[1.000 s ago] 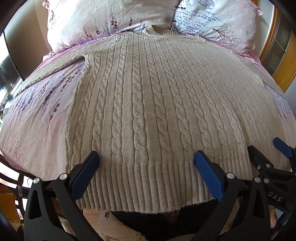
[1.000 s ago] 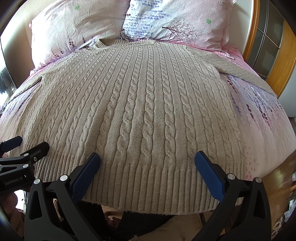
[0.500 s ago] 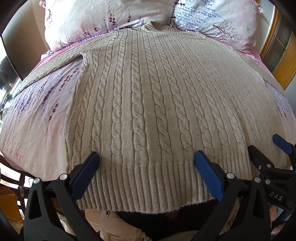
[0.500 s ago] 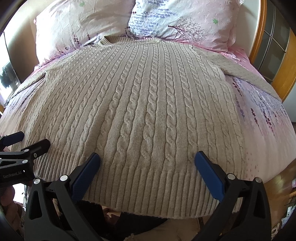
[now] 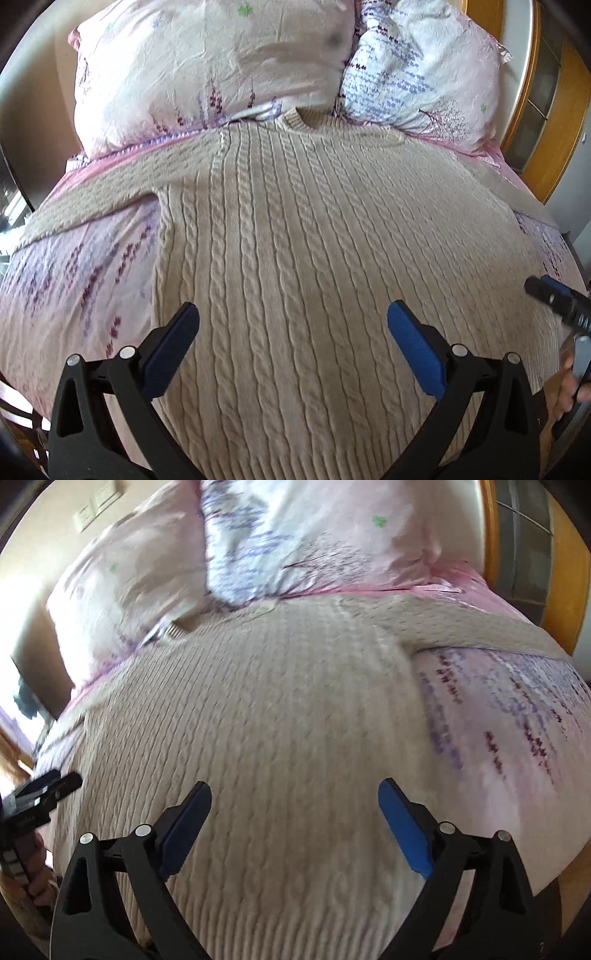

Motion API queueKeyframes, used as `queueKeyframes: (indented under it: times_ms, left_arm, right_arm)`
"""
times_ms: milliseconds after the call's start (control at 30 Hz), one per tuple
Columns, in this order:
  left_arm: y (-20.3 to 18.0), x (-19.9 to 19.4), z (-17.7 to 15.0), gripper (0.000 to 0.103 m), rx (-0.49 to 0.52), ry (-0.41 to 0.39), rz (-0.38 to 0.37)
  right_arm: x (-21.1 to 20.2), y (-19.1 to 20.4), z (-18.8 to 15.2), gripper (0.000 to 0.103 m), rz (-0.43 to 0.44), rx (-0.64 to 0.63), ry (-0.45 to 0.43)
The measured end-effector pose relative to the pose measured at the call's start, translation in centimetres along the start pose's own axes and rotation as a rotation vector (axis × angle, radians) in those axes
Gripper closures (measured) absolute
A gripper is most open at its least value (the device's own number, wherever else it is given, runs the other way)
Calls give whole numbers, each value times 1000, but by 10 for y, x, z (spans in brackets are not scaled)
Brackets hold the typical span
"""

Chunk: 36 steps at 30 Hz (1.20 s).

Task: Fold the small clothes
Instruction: 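Grasp the sweater sleeve cuff with the right gripper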

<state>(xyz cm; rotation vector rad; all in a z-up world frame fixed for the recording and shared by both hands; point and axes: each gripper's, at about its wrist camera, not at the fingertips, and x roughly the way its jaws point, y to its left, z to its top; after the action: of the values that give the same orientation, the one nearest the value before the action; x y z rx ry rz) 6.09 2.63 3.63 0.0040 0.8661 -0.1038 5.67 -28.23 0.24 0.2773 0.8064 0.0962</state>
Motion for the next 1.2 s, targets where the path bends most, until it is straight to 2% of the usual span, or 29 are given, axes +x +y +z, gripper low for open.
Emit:
queueKeyframes:
  times_ms: [100,167,200,267,367,467,600,733,800,867,933,1133,1200]
  left_arm:
    - [7,5,22,2,2,-35,-41]
    - [11,12,35,2,-13,-41,-93]
    - [13,15,40,2,-22,-44,-115]
    - [16,23,51,2,-37,-51,-137]
    - [17,33,64,2,-37,-65,-127]
    - [16,43,75,2,-19,-62,-126]
    - [15,54,81,2,-13,-55,-120]
    - [19,62,83,2,-40,-43,-153]
    - [22,65,83,2,-52,-38,-169]
    - [24,66,84,2,-56,-36,-176]
    - [26,66,84,2,-60,-39,-181]
    - [32,65,85,2,-79,-52,-188]
    - [32,64,84,2,-84,-53,-194]
  right_arm:
    - [3,-60,46,20,-25,203,-46]
    - [9,-98,67,32,-37,334,-56]
    - [14,-118,75,34,-42,406,-58]
    - [24,-156,89,43,-65,542,-65]
    - [34,-201,99,47,-99,699,-83]
    - [45,-226,102,53,-86,807,-105]
    - [49,-239,111,57,-110,843,-132]
    - [50,-249,116,64,-142,885,-154]
    - [52,-251,120,71,-178,878,-157]
    - [56,-250,122,88,-212,859,-153]
    - [52,-249,121,93,-214,845,-172]
    - [31,-215,146,94,-224,667,-282]
    - [22,-195,155,94,-186,597,-315]
